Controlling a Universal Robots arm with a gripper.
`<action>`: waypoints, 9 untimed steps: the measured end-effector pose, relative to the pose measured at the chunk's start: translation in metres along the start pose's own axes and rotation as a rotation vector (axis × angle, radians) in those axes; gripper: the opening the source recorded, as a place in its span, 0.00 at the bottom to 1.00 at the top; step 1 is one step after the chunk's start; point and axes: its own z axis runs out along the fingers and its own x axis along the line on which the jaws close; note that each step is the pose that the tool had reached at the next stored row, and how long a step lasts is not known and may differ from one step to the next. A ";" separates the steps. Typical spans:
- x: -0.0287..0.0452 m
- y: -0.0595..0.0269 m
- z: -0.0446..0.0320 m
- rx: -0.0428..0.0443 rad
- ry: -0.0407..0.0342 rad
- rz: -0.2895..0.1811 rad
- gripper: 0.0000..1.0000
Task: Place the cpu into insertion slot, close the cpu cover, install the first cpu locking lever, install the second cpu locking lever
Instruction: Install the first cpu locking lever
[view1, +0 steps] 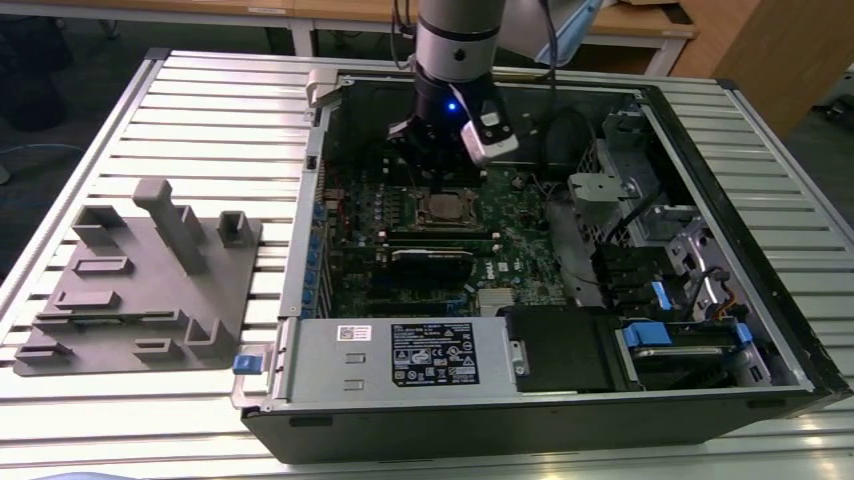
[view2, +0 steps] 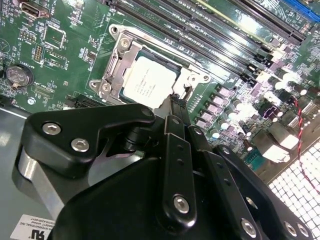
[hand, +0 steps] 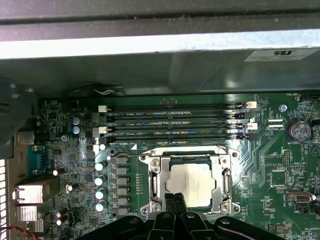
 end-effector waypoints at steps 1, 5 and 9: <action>0.0004 0.0000 0.0000 0.0000 0.0000 0.000 0.11; 0.0015 -0.0001 0.0000 0.0000 0.0000 0.000 0.11; 0.0025 -0.0001 0.0000 0.0000 0.0000 0.000 0.11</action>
